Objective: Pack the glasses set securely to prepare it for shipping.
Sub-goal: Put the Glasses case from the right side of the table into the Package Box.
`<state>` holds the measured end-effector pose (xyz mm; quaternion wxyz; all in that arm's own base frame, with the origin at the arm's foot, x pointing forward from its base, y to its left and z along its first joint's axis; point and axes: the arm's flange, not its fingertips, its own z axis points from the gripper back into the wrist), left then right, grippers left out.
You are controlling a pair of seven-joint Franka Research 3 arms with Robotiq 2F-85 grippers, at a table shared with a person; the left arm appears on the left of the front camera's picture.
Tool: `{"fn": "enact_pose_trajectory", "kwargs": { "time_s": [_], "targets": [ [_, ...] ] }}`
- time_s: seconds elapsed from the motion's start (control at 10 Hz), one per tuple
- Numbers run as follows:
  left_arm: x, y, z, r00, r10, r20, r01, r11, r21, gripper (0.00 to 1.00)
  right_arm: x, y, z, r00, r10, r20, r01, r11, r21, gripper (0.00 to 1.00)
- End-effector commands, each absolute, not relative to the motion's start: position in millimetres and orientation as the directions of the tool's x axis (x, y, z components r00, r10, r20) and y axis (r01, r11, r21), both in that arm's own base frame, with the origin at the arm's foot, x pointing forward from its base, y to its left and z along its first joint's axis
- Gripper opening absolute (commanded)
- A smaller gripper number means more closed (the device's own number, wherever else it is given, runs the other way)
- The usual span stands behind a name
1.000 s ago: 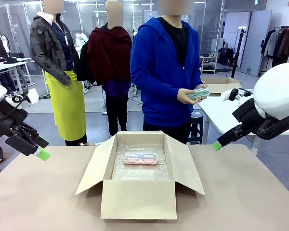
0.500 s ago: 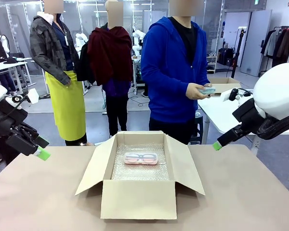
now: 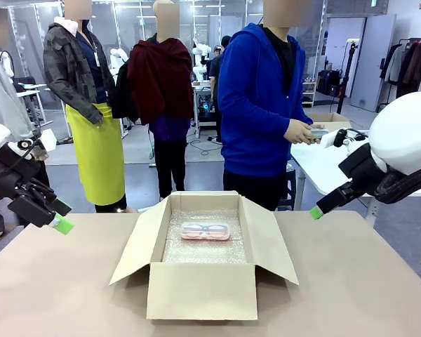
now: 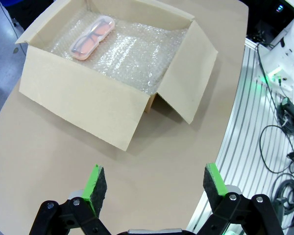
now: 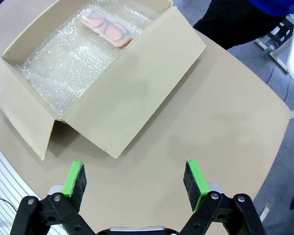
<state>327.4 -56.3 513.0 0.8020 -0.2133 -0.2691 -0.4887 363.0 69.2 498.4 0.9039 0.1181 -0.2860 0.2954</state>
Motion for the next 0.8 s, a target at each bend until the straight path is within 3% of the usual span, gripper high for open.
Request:
{"fn": "enact_pose_trajectory", "kwargs": {
  "time_s": [0.0, 0.7],
  "targets": [
    [327.3, -54.2, 514.6, 0.359, -0.668, 0.652, 0.910, 0.407, -0.084, 1.00, 363.0, 69.7, 498.7, 0.661, 0.467, 0.588, -0.602, 0.797, 0.044, 1.00],
    [327.3, -54.2, 514.6, 0.359, -0.668, 0.652, 0.910, 0.407, -0.084, 1.00, 363.0, 69.7, 498.7, 0.661, 0.467, 0.588, -0.602, 0.797, 0.044, 1.00]
  ]
}}
